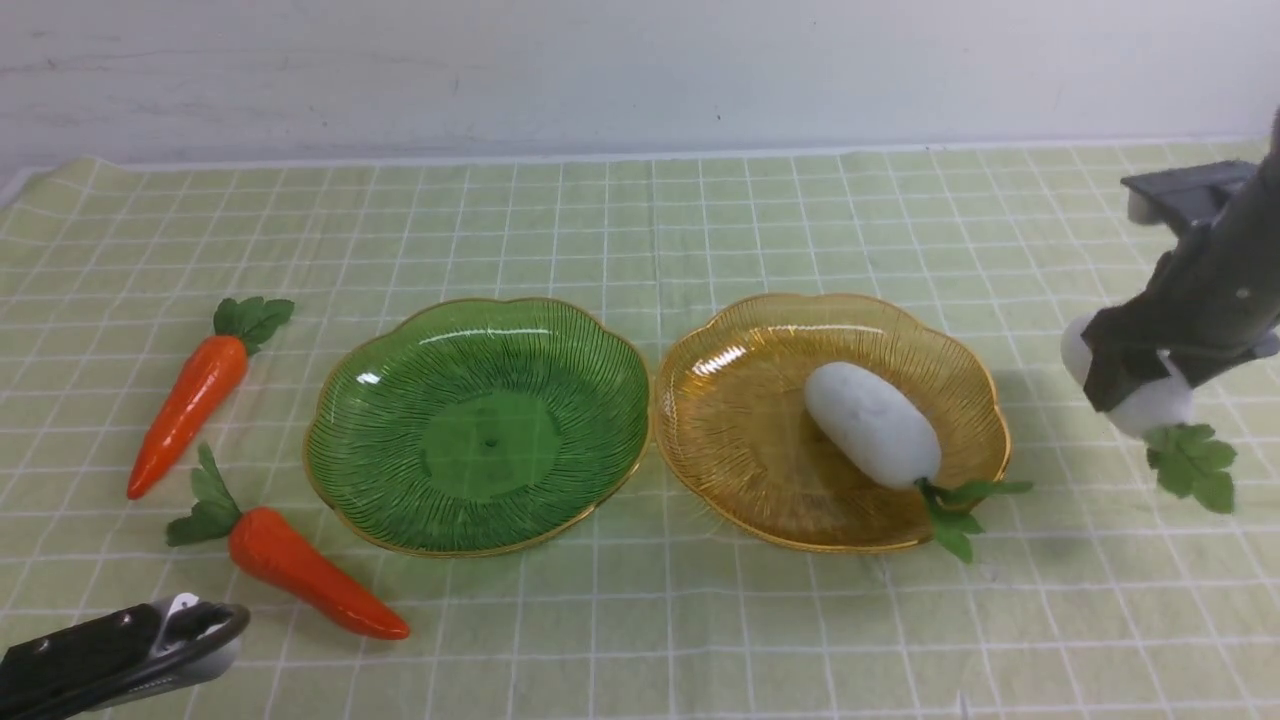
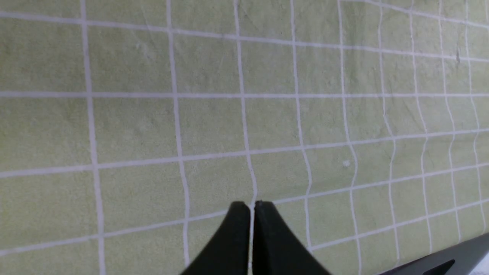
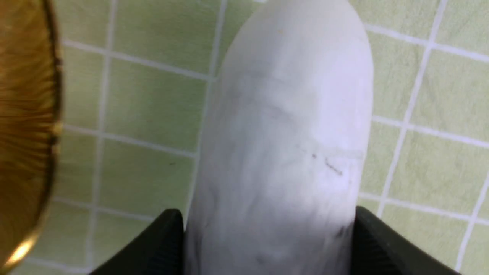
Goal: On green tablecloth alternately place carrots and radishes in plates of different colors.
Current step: 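Place the white radish on the plate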
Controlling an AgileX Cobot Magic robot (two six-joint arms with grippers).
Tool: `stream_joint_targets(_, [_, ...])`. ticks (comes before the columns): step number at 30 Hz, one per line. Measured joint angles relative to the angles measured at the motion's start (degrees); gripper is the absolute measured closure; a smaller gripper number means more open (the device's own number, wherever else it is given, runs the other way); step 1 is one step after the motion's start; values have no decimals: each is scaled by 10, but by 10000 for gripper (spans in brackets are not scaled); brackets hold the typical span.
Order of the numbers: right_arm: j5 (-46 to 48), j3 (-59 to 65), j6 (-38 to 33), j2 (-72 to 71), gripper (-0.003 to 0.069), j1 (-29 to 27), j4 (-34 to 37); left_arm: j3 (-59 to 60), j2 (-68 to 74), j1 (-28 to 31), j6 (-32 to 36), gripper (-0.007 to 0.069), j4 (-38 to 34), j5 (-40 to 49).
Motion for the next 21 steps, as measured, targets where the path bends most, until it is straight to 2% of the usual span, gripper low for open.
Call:
stream_joint_targets(6, [33,-40,-5,-4,177,5,184,0,0,0,0,628,0,0])
stream_joint_targets(8, [33,-40,-9,-4,177,15,212,0,0,0,0,628,0,0])
stream_joint_targets(13, [34,-40,-23,-4,177,54,210,0,0,0,0,628,0,0])
stream_joint_targets(21, [37,-40,-27,-4,177,89,139,0,0,0,0,628,0,0])
